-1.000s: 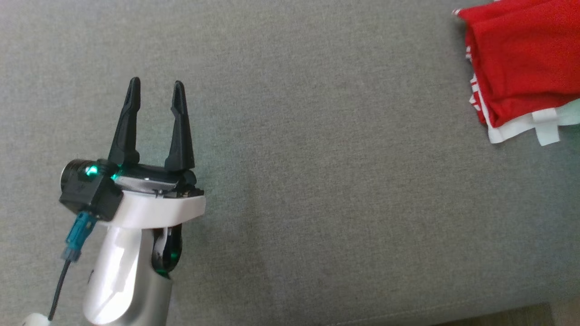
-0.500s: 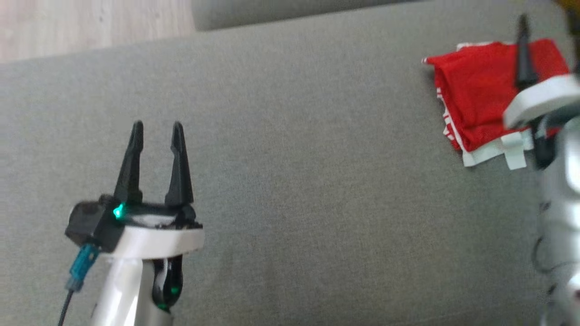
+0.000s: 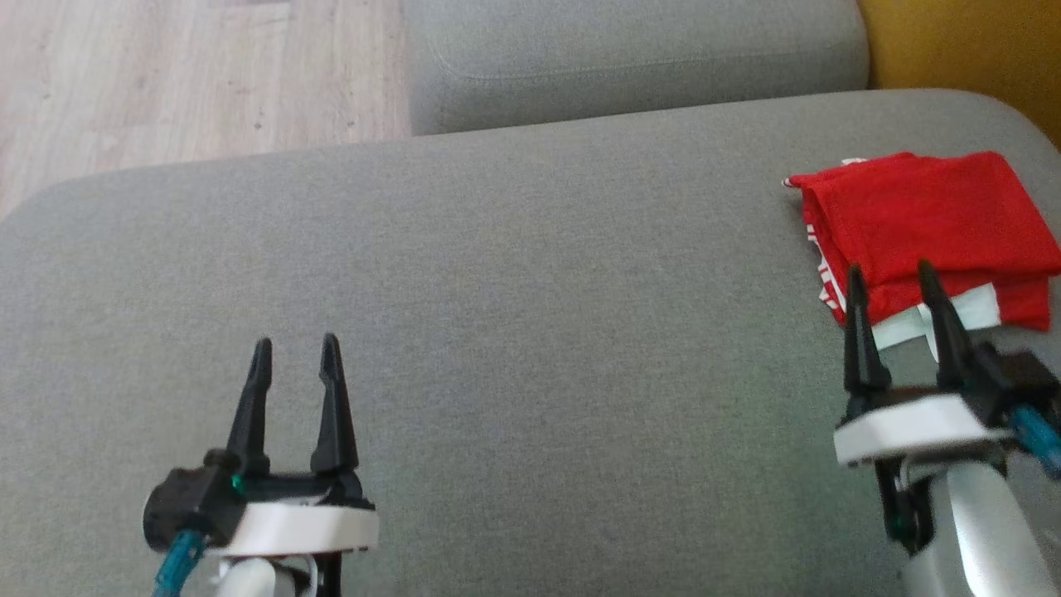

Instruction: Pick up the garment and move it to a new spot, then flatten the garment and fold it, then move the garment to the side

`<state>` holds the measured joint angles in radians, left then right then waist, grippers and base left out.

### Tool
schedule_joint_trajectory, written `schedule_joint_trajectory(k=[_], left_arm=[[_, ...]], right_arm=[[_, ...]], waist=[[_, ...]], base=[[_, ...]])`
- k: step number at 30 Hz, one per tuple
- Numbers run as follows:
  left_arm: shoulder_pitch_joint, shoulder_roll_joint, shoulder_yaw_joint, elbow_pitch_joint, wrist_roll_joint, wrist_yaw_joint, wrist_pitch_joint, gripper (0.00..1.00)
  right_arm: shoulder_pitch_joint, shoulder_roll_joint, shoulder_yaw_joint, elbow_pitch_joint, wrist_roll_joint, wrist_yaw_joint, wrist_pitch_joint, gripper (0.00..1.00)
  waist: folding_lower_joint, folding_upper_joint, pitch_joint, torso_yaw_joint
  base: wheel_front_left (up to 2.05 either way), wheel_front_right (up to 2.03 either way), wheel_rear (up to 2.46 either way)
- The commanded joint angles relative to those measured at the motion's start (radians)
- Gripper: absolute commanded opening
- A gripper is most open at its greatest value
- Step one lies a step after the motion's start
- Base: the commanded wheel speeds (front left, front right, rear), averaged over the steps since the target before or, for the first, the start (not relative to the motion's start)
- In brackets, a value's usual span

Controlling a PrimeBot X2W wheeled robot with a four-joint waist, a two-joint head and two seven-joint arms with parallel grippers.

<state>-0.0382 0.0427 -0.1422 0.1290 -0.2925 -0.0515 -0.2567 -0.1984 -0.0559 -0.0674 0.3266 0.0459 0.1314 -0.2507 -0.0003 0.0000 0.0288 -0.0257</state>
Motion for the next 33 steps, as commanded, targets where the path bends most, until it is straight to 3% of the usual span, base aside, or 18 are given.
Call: schedule_joint_trajectory(k=[1, 4, 14, 22, 33], left_arm=[[-0.016, 0.008, 0.023, -0.024, 0.001, 0.002, -0.005, 1.0], [0.003, 0.008, 0.021, -0.013, -0.007, 0.001, -0.005, 1.0], [0.015, 0.008, 0.06, -0.009, -0.008, 0.036, -0.005, 1.0], [0.018, 0.008, 0.082, -0.009, -0.066, 0.027, -0.005, 1.0], [0.012, 0.008, 0.115, -0.049, -0.067, 0.021, -0.005, 1.0]], right_arm=[[-0.001, 0.004, 0.023, -0.063, 0.028, -0.001, -0.011, 1.0], [0.062, 0.005, 0.045, -0.104, 0.091, -0.001, -0.011, 1.0], [0.123, 0.005, 0.064, -0.149, 0.077, -0.001, -0.011, 1.0], [0.125, 0.006, 0.065, -0.149, 0.08, -0.001, -0.011, 1.0], [0.123, 0.006, 0.062, -0.146, 0.109, -0.001, -0.011, 1.0]], waist=[[0.0003, 0.0, -0.011, 0.008], [0.0003, 0.0, -0.02, 0.012], [0.0003, 0.0, -0.024, 0.011], [0.0003, 0.0, -0.018, 0.004], [0.0003, 0.0, -0.014, -0.013]], base=[[0.0, 0.0, 0.0], [0.0, 0.0, 0.0], [0.0, 0.0, 0.0], [0.0, 0.0, 0.0], [0.0, 0.0, 0.0]])
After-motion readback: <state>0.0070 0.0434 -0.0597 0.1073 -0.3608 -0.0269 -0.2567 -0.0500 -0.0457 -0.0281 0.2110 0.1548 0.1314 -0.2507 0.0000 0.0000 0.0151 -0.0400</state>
